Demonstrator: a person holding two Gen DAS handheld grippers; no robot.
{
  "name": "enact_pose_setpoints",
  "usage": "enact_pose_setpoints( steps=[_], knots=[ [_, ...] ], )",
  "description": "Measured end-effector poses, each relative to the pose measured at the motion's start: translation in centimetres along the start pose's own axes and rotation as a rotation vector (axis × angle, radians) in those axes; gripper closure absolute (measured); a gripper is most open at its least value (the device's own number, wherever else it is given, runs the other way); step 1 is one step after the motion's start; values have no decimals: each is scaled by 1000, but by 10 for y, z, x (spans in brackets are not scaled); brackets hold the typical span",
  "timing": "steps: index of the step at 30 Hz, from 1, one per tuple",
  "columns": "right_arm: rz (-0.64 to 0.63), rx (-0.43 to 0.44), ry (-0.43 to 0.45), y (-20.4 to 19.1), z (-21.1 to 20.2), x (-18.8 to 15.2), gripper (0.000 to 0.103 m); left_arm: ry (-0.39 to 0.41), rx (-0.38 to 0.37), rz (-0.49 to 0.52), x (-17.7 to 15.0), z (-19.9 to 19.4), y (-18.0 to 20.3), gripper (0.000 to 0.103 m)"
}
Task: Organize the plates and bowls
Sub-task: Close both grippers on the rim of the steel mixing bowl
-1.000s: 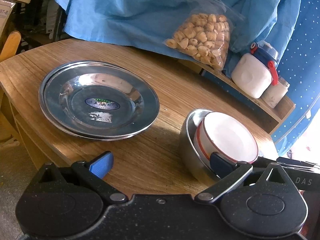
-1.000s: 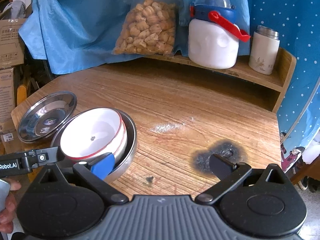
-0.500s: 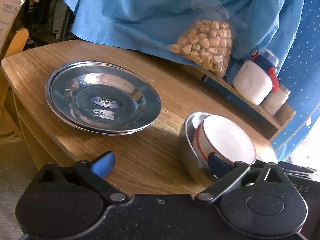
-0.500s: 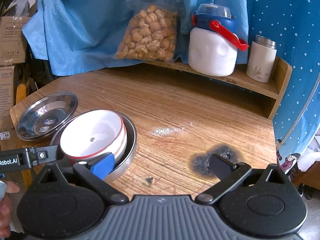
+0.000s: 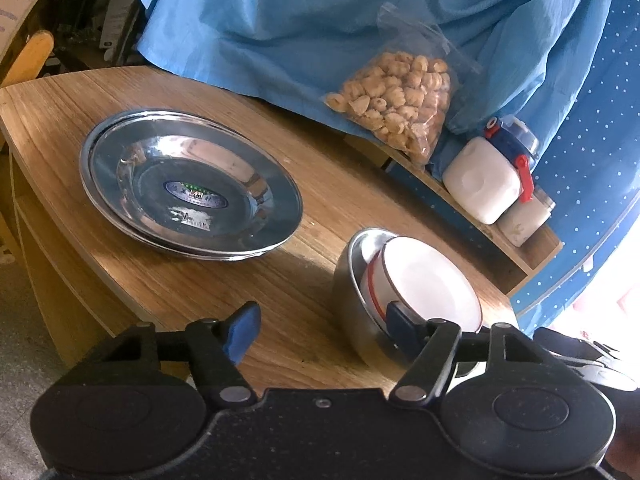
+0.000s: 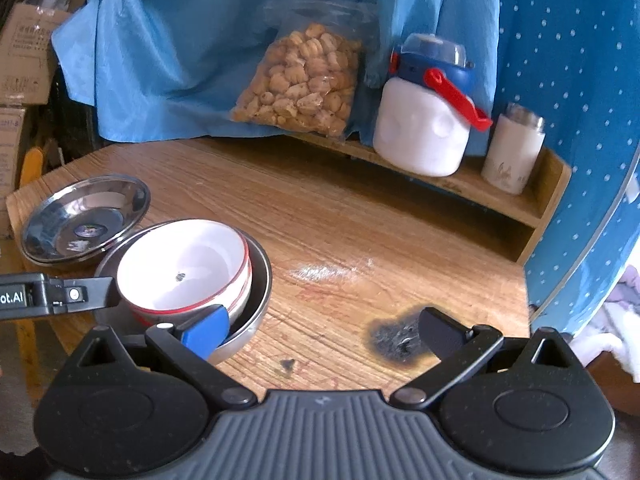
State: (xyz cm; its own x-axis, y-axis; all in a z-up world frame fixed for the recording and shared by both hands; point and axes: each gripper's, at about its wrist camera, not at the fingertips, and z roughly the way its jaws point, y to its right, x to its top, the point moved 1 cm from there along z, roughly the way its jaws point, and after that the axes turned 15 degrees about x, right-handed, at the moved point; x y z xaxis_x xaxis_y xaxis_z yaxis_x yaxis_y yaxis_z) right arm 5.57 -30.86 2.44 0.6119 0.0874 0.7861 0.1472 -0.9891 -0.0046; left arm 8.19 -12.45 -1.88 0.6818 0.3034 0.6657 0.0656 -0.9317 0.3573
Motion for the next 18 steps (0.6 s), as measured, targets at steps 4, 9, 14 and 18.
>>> enact_pose_setpoints(
  steps=[4,9,14,18],
  knots=[
    [35,-37,-4,-3,3,1,0,3,22,-2,4,2,5,41],
    [60,-120,14,-9,7,0,0,-21,17,-48,9,9,5,48],
    [134,-198,73,-16,6,-8,0,-18,9,-75,9,14,4,50],
    [271,-229,156,-16,5,-23,0,-13,16,-75,12,17,4,52]
  ],
)
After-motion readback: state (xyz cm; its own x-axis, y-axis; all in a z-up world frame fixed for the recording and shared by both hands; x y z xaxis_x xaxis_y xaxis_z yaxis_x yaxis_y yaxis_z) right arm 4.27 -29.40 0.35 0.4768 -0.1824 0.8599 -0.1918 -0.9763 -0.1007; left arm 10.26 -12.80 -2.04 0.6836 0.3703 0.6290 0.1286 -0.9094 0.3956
